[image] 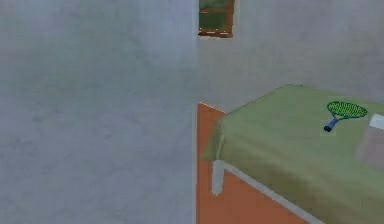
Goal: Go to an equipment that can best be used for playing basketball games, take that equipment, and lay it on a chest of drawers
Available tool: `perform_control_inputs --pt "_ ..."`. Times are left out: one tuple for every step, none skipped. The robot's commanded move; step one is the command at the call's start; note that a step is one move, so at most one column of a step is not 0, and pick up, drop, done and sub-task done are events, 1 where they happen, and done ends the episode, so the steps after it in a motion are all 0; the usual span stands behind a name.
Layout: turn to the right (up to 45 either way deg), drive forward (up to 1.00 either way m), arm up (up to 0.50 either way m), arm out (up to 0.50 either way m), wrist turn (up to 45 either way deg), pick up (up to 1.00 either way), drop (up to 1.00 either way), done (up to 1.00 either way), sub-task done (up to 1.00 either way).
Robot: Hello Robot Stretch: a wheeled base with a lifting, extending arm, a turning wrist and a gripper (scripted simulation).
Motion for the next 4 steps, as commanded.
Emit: perform_control_inputs --pt "42.0 0.00 0.00 0.00 0.0 0.00 0.00 0.00 0.00" --pt "0.0 0.45 0.00 0.00 0.0 0.00 0.00 0.00 0.00" --pt "-45.0 0.00 0.00 0.00 0.0 0.00 0.00 0.00 0.00" --pt "-6.0 0.00 0.00 0.00 0.0 0.00 0.00 0.00 0.00"
